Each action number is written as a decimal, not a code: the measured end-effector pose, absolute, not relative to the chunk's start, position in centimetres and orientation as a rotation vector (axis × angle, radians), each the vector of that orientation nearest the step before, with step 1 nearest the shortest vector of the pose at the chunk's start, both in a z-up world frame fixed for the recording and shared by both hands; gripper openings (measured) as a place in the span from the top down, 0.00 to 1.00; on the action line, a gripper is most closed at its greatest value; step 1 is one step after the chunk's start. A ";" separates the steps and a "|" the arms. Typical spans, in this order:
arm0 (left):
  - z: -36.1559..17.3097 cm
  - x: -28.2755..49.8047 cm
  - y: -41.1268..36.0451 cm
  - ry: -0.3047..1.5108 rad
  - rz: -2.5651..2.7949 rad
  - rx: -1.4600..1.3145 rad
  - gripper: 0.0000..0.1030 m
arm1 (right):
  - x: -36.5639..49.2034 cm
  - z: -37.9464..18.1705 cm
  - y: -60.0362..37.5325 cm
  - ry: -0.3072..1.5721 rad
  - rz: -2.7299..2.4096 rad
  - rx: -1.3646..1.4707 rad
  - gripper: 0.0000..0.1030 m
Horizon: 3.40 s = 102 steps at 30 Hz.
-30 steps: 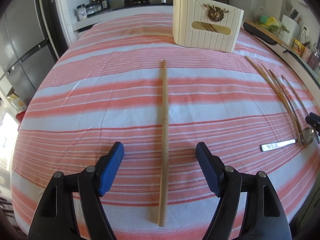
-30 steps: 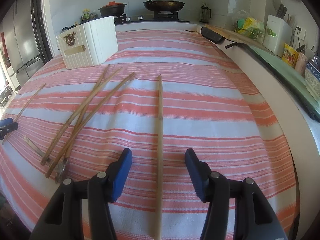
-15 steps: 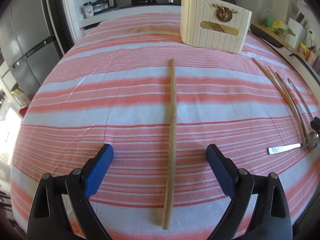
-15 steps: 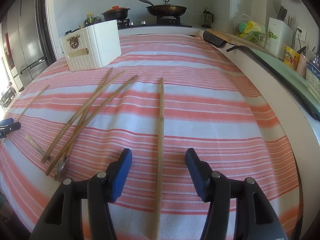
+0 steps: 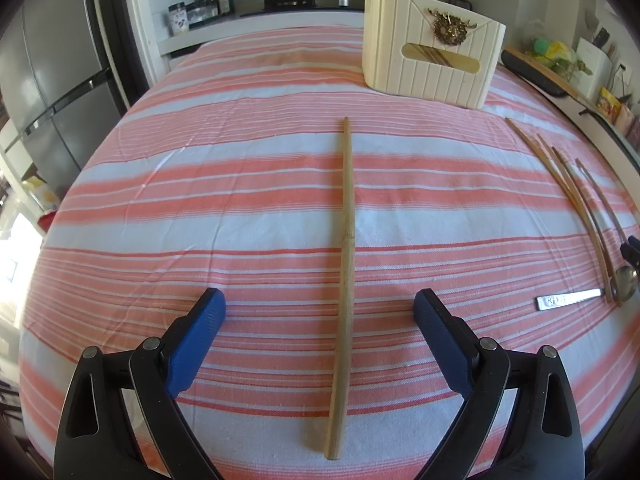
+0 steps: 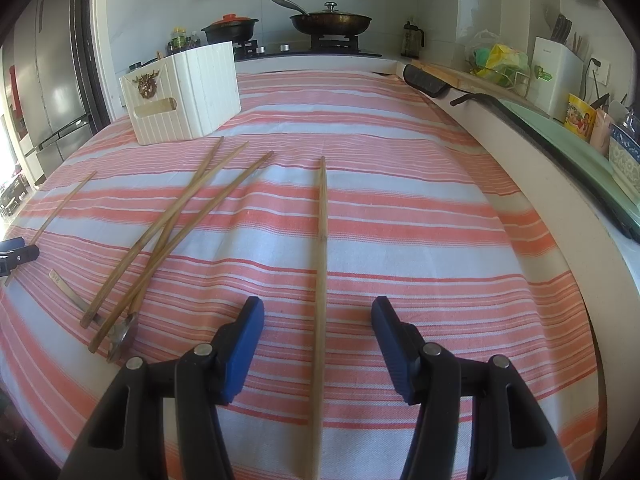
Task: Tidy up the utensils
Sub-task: 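Position the left gripper above the lone chopstick, then close the left gripper on the lone chopstick and lift while the right gripper grasps another chopstick, then carry both chopsticks upright over the cream caddy with both grippers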
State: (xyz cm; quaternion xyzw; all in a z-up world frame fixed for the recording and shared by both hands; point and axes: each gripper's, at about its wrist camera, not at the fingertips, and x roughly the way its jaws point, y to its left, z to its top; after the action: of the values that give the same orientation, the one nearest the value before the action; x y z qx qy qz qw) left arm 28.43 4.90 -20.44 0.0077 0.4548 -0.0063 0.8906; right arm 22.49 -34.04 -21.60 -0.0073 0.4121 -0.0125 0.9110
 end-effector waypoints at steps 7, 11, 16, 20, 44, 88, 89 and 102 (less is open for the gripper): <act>-20.4 28.4 4.9 0.945 -0.014 0.015 0.07 | 22.5 -21.6 -34.1 0.849 -0.025 -0.015 0.44; -20.5 28.6 4.8 0.951 -0.025 0.015 0.05 | 22.5 -21.6 -34.1 0.848 -0.022 -0.014 0.44; -20.5 28.8 4.7 0.977 -0.068 0.024 0.02 | 22.5 -21.6 -34.2 0.853 -0.015 -0.016 0.44; -19.9 29.0 4.9 1.031 -0.134 0.039 0.02 | 23.3 -21.2 -34.2 0.914 0.010 -0.037 0.44; -19.2 40.1 3.2 1.215 -0.229 0.184 0.52 | 37.1 -20.6 -33.7 1.282 0.086 -0.082 0.68; 9.4 35.7 6.0 0.424 -0.235 -0.088 0.96 | 36.0 7.4 -25.6 0.465 0.200 -0.094 0.94; 9.8 36.7 5.8 0.413 -0.230 -0.099 0.96 | 36.7 7.9 -25.3 0.454 0.205 -0.087 0.94; 4.7 48.4 2.5 0.531 -0.227 -0.155 0.96 | 46.2 5.7 -20.8 0.438 0.300 -0.054 0.94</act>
State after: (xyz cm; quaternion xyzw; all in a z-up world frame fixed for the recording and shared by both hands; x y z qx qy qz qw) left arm 48.35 2.55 4.72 -0.0762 0.2615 -0.1116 0.9557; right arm 46.19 -20.83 5.73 -0.0265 0.2163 0.1483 0.9646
